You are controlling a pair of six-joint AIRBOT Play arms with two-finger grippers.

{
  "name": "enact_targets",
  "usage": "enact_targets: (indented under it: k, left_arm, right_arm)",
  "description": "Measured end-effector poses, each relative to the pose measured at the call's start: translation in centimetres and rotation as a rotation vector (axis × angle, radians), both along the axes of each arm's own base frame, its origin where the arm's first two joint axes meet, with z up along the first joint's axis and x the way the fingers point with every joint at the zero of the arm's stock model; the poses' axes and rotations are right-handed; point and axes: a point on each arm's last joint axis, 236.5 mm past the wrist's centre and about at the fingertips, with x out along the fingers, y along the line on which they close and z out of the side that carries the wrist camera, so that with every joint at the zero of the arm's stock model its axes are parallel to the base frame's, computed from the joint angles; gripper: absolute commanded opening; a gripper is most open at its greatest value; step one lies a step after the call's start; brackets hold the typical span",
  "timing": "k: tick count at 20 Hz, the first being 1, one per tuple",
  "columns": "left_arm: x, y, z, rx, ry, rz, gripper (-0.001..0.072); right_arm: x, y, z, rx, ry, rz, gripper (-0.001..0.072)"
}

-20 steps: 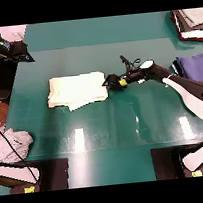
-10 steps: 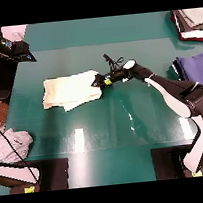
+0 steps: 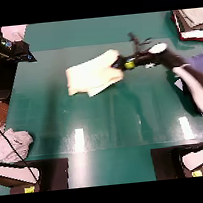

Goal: Fold the shirts.

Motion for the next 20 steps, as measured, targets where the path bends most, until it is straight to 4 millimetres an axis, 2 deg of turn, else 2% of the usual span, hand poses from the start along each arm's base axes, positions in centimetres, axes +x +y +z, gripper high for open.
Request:
enact_targets:
  k: [3, 5, 7, 10, 12, 15, 17, 20]
  left_arm:
    - [0.0, -1.9, 0.1, -0.007, -0.008, -0.028, 0.0024]
    - [0.0, -3.8, 0.3, -0.012, -0.023, -0.060, 0.0024]
    - [-0.1, -6.0, 0.5, -0.018, -0.041, -0.097, 0.0024]
    - [-0.4, -8.6, 0.7, -0.022, -0.057, -0.143, 0.0024]
    - [-0.6, -9.5, 0.7, -0.024, -0.063, -0.161, 0.0024]
    - [-0.7, -10.1, 0.7, -0.023, -0.062, -0.171, 0.0024]
    - [-0.9, -10.3, 0.7, -0.022, -0.059, -0.178, 0.0024]
    - [-1.0, -10.3, 0.6, -0.018, -0.054, -0.180, 0.0024]
  right_arm:
    - [1.0, -11.4, 3.3, -0.067, -0.062, -0.177, 0.0011]
    - [1.0, -18.5, 5.3, -0.103, -0.099, -0.305, 0.0011]
    - [0.5, -24.6, 6.8, -0.131, -0.125, -0.423, 0.0011]
    - [-0.5, -32.0, 8.3, -0.157, -0.152, -0.580, 0.0011]
    - [-0.8, -35.6, 9.8, -0.177, -0.189, -0.657, 0.0011]
    - [-0.8, -39.0, 14.1, -0.204, -0.285, -0.727, 0.0011]
    - [-0.8, -40.4, 17.5, -0.222, -0.357, -0.749, 0.0011]
    - [-1.6, -41.1, 21.9, -0.241, -0.435, -0.758, 0.0011]
